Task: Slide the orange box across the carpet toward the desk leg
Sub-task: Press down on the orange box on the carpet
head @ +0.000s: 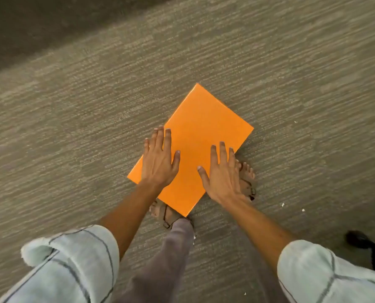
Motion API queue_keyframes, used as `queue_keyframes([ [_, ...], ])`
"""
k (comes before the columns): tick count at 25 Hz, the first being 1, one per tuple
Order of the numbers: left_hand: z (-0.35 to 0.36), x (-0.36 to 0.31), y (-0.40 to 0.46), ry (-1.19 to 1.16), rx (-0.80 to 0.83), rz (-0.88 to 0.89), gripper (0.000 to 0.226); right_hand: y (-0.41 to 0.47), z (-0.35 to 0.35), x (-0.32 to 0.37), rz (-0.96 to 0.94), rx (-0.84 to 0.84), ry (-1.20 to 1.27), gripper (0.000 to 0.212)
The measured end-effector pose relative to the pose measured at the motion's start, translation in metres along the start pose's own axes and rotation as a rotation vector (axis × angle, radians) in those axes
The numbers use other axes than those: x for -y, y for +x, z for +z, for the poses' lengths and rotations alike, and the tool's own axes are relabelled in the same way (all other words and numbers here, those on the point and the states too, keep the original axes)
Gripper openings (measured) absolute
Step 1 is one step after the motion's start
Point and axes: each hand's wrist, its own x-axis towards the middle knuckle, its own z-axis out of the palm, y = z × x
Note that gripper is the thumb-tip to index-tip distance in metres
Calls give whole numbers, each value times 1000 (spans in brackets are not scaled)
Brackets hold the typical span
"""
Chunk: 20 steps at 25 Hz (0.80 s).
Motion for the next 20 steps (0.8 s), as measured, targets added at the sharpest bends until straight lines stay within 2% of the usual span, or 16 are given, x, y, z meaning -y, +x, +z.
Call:
queue_keyframes([
  [4, 31, 23, 37, 90, 59, 103, 65, 23, 52, -8, 107, -16, 58, 78],
  [9, 48, 43, 56, 15, 191, -11, 83, 31, 91, -11, 292, -41, 288, 82],
  [13, 51, 61, 70, -158, 371, -75, 111, 42, 99, -17, 263, -96, 458, 87],
  [17, 50, 76, 78, -155, 382, -19, 122, 53, 105, -32, 290, -135, 713, 98],
  [20, 46, 74, 78, -148, 380, -5, 127, 55, 101, -34, 312, -167, 860, 92],
])
